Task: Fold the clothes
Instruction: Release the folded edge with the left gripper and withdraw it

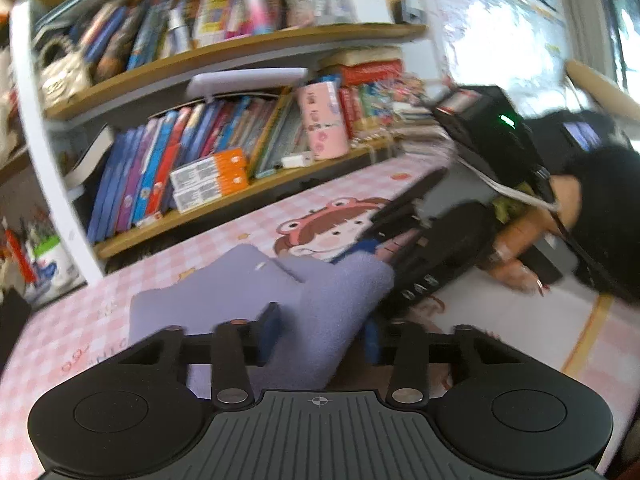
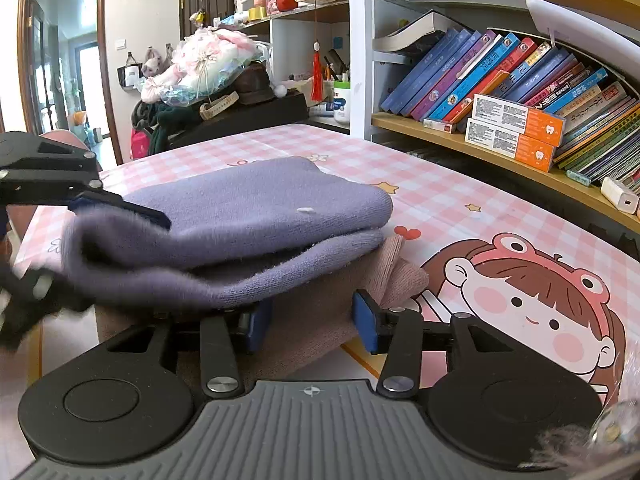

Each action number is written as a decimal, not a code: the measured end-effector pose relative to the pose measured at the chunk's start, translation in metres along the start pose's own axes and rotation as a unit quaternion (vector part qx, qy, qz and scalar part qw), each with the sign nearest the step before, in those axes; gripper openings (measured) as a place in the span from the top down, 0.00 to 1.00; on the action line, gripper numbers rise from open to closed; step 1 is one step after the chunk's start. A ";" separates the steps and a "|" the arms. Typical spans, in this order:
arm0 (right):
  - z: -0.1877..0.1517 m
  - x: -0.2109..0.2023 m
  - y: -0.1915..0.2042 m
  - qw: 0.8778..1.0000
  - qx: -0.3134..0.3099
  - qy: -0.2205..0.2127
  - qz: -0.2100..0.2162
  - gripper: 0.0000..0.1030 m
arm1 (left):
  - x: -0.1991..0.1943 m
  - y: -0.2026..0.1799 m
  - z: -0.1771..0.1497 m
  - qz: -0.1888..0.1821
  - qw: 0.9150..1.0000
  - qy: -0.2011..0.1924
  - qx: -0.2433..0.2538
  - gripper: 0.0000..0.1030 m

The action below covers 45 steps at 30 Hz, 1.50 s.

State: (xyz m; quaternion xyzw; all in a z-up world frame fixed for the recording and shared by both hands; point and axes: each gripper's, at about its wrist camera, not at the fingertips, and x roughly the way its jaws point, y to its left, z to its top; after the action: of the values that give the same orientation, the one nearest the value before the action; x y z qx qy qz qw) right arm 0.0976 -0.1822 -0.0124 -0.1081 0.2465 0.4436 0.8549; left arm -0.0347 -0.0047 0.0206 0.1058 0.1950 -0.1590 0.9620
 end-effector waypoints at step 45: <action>-0.002 0.003 -0.013 0.999 0.036 0.019 0.002 0.43 | 0.006 -0.036 -0.023 -0.075 0.994 0.021 0.079 0.55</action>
State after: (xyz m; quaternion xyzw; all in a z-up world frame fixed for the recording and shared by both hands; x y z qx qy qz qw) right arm 0.1090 -0.1889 -0.0164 -0.0855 0.2791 0.4343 0.8522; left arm -0.0503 -0.0338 -0.0075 0.1695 0.2097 -0.2430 0.9318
